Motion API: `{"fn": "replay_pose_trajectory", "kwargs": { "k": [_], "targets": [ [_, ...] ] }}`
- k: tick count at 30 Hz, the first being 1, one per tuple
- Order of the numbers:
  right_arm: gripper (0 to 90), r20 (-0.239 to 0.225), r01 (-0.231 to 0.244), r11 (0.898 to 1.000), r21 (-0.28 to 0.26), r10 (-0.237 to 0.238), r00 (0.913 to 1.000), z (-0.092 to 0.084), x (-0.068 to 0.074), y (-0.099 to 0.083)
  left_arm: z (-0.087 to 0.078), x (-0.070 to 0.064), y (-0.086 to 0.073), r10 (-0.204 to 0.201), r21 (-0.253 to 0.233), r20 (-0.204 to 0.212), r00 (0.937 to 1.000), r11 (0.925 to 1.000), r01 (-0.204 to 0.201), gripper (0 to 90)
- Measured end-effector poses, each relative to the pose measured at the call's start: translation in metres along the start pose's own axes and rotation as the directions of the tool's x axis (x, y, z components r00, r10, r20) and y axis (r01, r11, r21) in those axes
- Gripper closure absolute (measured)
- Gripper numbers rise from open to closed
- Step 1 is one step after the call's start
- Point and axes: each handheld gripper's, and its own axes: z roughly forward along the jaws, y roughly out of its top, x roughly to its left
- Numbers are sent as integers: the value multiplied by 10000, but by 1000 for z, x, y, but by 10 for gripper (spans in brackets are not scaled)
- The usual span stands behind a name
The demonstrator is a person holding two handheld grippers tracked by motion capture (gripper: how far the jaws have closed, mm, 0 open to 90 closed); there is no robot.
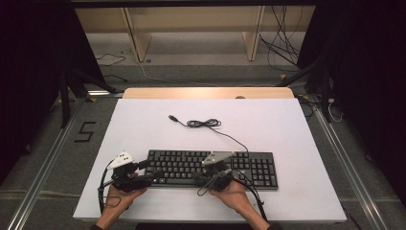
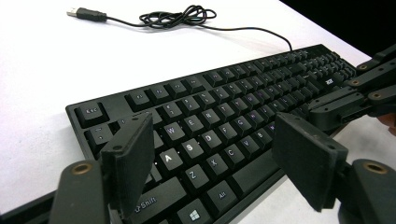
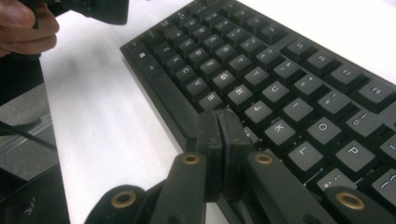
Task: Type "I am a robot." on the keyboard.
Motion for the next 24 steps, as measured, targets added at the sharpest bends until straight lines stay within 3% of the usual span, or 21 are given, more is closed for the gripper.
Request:
{"fn": "replay_pose_trajectory", "kwargs": {
  "k": [24],
  "targets": [
    [900,161,42,9991,421,-49,9999,10,0,-7,0,-1,0,107,-27,69,9999,9999,-107,291]
  ]
}}
